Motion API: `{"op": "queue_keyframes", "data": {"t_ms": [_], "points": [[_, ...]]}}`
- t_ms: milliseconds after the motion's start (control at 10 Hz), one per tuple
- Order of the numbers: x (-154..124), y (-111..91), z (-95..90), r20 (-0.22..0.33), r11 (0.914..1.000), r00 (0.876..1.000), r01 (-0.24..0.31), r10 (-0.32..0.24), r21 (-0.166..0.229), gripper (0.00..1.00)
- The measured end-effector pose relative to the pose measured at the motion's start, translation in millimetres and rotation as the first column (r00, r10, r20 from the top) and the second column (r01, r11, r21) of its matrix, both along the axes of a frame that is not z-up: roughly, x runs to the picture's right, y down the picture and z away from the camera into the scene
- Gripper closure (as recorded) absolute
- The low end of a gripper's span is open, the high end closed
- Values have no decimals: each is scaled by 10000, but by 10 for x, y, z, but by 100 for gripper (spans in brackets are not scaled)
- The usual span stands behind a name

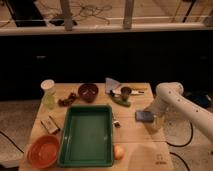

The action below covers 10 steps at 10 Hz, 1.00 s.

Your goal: Place sponge in tray

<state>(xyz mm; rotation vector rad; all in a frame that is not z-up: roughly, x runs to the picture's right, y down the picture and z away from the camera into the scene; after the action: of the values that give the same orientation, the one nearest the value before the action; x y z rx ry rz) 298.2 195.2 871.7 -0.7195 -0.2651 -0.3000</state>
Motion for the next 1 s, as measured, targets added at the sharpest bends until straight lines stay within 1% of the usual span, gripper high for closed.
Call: {"op": "queue_keyframes", "data": {"t_ms": [200, 300, 400, 500, 700, 1000], "points": [[7, 1, 0, -8, 10000, 10000, -22, 22, 12, 50], [11, 2, 0, -11, 10000, 10000, -42, 42, 12, 63], [13, -1, 3, -12, 10000, 10000, -58, 58, 17, 72], [16, -3, 6, -8, 10000, 10000, -82, 82, 22, 82], [26, -5, 8, 2, 9999, 9999, -117, 117, 31, 98], [49, -5, 5, 19, 9998, 9998, -188, 188, 44, 100]]}}
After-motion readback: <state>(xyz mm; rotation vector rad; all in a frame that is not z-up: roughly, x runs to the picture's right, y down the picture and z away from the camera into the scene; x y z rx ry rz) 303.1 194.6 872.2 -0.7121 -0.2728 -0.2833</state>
